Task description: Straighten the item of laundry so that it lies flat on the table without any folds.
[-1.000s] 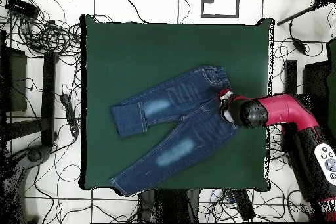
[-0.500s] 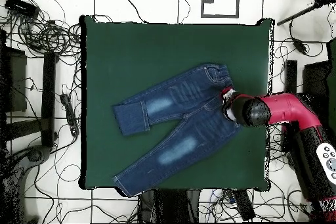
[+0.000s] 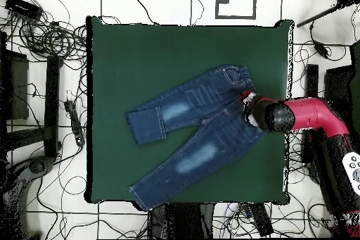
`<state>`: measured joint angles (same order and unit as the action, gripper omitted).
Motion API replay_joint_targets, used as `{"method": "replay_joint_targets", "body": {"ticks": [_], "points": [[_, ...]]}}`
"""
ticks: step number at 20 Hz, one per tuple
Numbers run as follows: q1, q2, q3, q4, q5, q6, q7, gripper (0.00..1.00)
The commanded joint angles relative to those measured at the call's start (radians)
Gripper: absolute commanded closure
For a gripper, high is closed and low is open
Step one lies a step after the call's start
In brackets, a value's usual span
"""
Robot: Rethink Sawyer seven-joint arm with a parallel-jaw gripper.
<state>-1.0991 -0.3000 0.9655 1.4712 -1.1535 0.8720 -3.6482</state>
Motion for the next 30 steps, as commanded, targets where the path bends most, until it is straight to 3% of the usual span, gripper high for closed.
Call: {"method": "replay_joint_targets", "body": {"ticks": [1,5,21,22,30], "points": [[-0.002,0.003,-0.108,-0.181,-0.153,0.05,-0.413,0.0],[-0.007,0.01,-0.103,-0.211,-0.144,0.057,-0.45,0.0],[-0.023,0.03,-0.087,-0.194,-0.103,0.038,-0.415,0.0],[-0.031,0.037,-0.08,-0.192,-0.09,0.04,-0.415,1.0],[0.012,-0.02,-0.098,-0.07,-0.073,0.063,-0.244,1.0]]}}
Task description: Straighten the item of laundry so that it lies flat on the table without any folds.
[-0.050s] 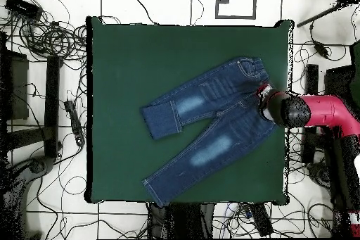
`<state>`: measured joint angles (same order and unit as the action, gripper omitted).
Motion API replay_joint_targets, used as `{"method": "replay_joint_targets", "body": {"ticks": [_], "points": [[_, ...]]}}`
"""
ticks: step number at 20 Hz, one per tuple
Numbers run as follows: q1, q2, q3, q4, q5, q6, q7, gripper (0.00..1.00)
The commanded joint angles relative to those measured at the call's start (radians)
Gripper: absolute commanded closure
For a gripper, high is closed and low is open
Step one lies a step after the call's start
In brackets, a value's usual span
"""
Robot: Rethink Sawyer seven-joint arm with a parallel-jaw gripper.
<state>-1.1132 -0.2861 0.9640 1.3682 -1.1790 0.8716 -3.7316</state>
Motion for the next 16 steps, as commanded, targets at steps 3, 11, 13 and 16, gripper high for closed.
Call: {"method": "replay_joint_targets", "body": {"ticks": [3,11,13,16], "points": [[0.056,-0.053,-0.096,0.106,-0.038,0.056,-0.054,1.0],[0.148,-0.063,-0.123,0.179,-0.045,0.019,0.18,1.0],[0.162,-0.073,-0.135,0.187,-0.054,-0.007,0.226,1.0],[0.165,-0.078,-0.14,0.194,-0.055,-0.032,0.235,0.0]]}}
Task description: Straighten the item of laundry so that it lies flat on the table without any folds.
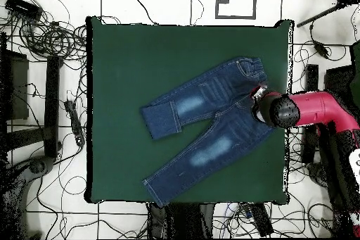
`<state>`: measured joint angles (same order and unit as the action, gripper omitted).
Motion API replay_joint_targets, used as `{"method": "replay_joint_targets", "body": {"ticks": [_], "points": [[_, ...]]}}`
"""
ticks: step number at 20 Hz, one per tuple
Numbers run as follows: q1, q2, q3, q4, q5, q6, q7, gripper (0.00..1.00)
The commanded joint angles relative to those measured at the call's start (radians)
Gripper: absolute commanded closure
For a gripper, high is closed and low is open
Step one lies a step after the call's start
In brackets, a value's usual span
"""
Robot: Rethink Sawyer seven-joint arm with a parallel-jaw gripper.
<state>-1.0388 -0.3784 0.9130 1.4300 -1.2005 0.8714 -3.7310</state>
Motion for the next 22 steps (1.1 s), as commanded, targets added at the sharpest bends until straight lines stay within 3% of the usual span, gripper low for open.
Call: {"method": "replay_joint_targets", "body": {"ticks": [1,3,13,22], "points": [[0.083,0.023,-0.085,0.129,-0.008,-0.004,0.215,0.0],[0.108,0.002,-0.115,0.124,-0.042,-0.029,0.275,0.0],[0.079,0.035,-0.109,0.089,-0.009,-0.025,0.169,0.0],[0.145,-0.025,-0.092,0.182,0.05,-0.009,0.372,0.0]]}}
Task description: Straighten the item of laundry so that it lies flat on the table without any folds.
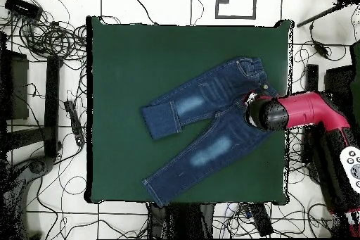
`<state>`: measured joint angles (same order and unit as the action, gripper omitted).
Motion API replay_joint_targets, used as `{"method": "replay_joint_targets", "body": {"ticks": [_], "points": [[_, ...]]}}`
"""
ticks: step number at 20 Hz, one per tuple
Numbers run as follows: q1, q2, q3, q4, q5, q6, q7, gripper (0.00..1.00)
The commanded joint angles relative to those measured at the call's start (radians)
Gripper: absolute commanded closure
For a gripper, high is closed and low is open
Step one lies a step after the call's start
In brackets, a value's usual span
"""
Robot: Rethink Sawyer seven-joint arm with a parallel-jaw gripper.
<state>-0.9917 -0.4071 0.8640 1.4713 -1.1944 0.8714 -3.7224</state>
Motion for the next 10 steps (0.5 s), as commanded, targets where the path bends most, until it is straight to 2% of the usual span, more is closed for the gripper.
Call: {"method": "replay_joint_targets", "body": {"ticks": [1,10], "points": [[0.105,-0.003,-0.041,0.149,0.052,-0.006,0.384,0.0],[0.163,-0.047,-0.041,0.177,0.105,0.012,0.496,0.0]]}}
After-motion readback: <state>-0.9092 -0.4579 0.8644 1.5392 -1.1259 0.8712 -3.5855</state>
